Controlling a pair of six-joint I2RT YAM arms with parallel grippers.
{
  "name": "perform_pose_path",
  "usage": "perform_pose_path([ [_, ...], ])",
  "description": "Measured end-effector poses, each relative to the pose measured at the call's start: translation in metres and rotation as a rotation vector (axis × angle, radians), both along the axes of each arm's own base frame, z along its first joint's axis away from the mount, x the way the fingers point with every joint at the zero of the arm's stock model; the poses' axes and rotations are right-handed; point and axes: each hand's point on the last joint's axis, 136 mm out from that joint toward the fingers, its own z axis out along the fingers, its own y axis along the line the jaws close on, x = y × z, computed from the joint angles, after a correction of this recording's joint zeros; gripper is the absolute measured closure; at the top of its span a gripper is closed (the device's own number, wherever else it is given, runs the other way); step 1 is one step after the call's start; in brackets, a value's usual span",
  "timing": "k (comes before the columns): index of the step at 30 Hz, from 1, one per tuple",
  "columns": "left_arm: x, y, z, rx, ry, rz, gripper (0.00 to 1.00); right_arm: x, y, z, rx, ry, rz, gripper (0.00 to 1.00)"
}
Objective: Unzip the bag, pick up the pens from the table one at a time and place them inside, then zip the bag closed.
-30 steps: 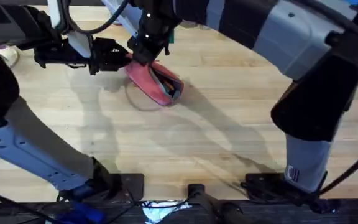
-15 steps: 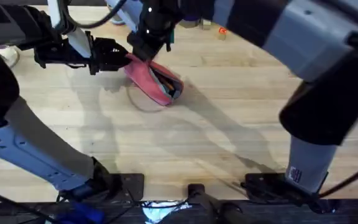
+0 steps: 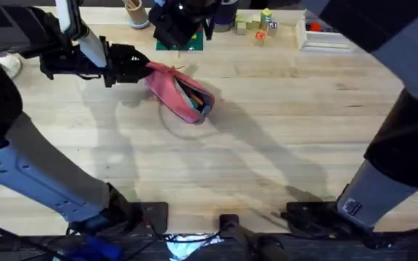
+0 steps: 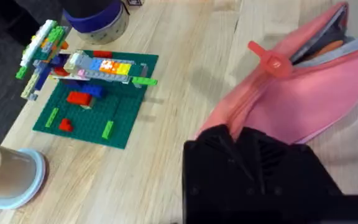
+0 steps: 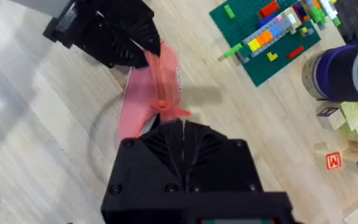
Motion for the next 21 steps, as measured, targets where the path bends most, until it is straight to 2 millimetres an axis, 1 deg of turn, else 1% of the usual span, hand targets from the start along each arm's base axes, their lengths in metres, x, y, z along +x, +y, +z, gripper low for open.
perform_pose_path([
  [3, 0.0, 0.0, 0.0, 0.0, 0.0, 0.0, 0.959, 0.0001, 0.0001, 0.0001, 0.002, 0.001, -0.002, 0.967],
  [4, 0.0, 0.0, 0.0, 0.0, 0.0, 0.0, 0.959, 0.0, 0.0, 0.0, 0.006, 0.005, -0.011, 0.894],
  [5, 0.0, 0.0, 0.0, 0.0, 0.0, 0.0, 0.959, -0.0001, -0.0001, -0.0001, 0.012, 0.01, -0.024, 0.769],
  [6, 0.0, 0.0, 0.0, 0.0, 0.0, 0.0, 0.959, -0.0001, -0.0001, -0.0001, 0.024, 0.019, -0.044, 0.612],
  [9, 0.0, 0.0, 0.0, 0.0, 0.0, 0.0, 0.959, 0.0, 0.0, 0.0, 0.075, 0.058, -0.138, 0.197],
  [10, 0.0, 0.0, 0.0, 0.0, 0.0, 0.0, 0.959, 0.0, 0.0, 0.0, 0.1, 0.078, -0.183, 0.099],
  [11, 0.0, 0.0, 0.0, 0.0, 0.0, 0.0, 0.959, 0.0, 0.0, -0.0001, 0.122, 0.095, -0.224, 0.036],
  [13, 0.0, 0.0, 0.0, 0.0, 0.0, 0.0, 0.959, 0.0, -0.0001, 0.0, 0.176, 0.137, -0.324, 0.009],
  [18, 0.0, 0.0, 0.0, 0.0, 0.0, 0.0, 0.959, -0.0007, -0.0007, -0.0007, 0.31, 0.247, -0.579, 0.005],
  [21, 0.0, 0.0, 0.0, 0.0, 0.0, 0.0, 0.959, -0.0007, -0.0007, -0.0007, 0.367, 0.291, -0.683, 0.005],
])
